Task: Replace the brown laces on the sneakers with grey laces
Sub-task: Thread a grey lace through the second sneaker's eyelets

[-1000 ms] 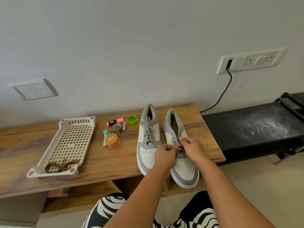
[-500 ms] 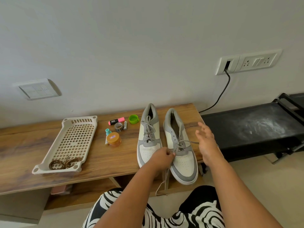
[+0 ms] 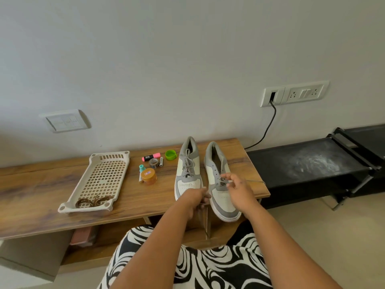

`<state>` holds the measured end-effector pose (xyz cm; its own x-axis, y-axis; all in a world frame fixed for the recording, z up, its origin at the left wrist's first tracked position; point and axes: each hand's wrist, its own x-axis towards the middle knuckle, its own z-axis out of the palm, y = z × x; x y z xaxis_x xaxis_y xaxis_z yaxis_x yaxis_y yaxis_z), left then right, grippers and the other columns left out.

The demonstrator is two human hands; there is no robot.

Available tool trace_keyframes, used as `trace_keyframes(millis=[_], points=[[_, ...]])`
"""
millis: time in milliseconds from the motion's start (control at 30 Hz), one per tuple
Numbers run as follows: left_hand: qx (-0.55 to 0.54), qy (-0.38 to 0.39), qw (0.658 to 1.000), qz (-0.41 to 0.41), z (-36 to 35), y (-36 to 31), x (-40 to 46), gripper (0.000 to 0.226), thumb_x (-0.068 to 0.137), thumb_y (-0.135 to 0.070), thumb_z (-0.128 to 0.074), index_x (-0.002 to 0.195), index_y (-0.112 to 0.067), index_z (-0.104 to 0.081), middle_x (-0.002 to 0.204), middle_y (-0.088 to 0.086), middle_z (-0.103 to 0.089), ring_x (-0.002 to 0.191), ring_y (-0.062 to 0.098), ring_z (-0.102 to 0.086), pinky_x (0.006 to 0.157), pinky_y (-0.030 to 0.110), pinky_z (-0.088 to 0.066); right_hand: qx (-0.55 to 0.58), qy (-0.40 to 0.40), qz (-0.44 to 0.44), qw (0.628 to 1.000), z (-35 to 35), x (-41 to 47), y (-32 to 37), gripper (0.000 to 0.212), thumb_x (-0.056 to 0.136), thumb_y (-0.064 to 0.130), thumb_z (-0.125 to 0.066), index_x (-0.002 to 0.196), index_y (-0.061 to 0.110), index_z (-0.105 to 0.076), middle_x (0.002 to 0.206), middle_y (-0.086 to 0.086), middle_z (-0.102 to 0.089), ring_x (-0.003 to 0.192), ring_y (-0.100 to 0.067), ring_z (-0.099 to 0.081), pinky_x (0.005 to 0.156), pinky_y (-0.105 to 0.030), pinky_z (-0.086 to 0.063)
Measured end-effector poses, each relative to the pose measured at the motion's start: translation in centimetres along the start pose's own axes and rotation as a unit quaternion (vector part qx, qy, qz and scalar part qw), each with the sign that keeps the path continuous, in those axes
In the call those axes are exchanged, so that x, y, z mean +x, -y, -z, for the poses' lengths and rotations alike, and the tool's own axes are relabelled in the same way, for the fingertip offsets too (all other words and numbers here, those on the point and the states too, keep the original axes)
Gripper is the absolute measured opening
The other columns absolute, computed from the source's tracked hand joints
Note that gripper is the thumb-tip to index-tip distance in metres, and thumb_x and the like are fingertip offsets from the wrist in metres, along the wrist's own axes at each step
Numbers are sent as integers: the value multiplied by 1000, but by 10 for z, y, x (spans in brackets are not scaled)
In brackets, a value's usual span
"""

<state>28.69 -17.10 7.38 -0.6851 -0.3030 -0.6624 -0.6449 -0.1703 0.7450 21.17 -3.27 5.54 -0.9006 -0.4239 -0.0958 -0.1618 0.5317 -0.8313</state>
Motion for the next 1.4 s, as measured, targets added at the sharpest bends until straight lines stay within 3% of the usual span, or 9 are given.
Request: trace_keyframes(millis=[300,433,533,633,733,933,1167,1267,1400], points=[[-76,45,984,-155,17,-10,-39,28,99,-25,-52,78,-16,-67,67,-3,-59,62,10,-55,76,29,-43,-122,-87,182,972,-31,-25,18,17,100,34,-48,103,21,-58,112,2,-49,106,-16,-43,86,-31,-44],[-312,87,933,-158,39,-14,-34,27,99,-23,-49,76,-16,-61,62,-5,-52,59,10,-50,74,29,-44,-60,-137,26,988,-10,-9,8,21,104,32,-36,97,24,-54,104,0,-52,104,-21,-48,83,-34,-41],[-239,30,955,-175,43,-16,-24,23,100,-21,-51,83,-12,-62,63,-3,-54,58,8,-48,63,22,-43,-138,-101,-81,982,4,-4,4,30,99,36,-47,126,23,-49,133,-9,-45,123,-30,-40,100,-43,-38],[-111,35,975,-188,30,-16,-20,24,99,-22,-54,81,-12,-65,64,-3,-53,57,8,-47,61,21,-43,-236,-48,74,968,-1,-9,25,54,94,44,-55,143,35,-34,151,1,-25,141,-28,-17,110,-50,-26],[-67,56,976,-200,18,-19,-22,29,100,-22,-53,77,-11,-65,60,-3,-53,55,8,-45,60,19,-42,-280,-66,203,936,-9,-13,36,24,99,35,-46,121,32,-56,140,9,-41,139,-21,-20,105,-44,-24],[-95,39,975,-196,45,-9,-15,27,99,-28,-56,78,-13,-66,62,-4,-50,59,8,-46,67,22,-43,-228,-125,-163,952,37,8,-6,29,101,35,-37,118,25,-58,126,-5,-49,118,-29,-35,98,-46,-35],[-85,42,977,-189,28,-12,1,27,98,-27,-59,78,-12,-67,60,-5,-52,58,7,-45,65,20,-42,-278,-5,151,949,-4,3,24,22,98,40,-48,118,33,-57,129,13,-49,128,-18,-31,99,-40,-30],[-89,45,978,-186,26,-13,4,28,98,-27,-59,77,-12,-67,60,-5,-51,58,8,-45,66,21,-43,-239,-37,81,967,7,10,17,20,103,30,-37,94,27,-55,109,10,-53,115,-17,-39,91,-38,-30],[-89,38,978,-186,40,-13,5,26,96,-29,-61,79,-10,-68,58,-4,-48,57,9,-43,66,22,-41,-296,-90,-101,946,42,20,0,31,105,34,-28,115,21,-54,119,-4,-53,110,-24,-40,89,-42,-35]])
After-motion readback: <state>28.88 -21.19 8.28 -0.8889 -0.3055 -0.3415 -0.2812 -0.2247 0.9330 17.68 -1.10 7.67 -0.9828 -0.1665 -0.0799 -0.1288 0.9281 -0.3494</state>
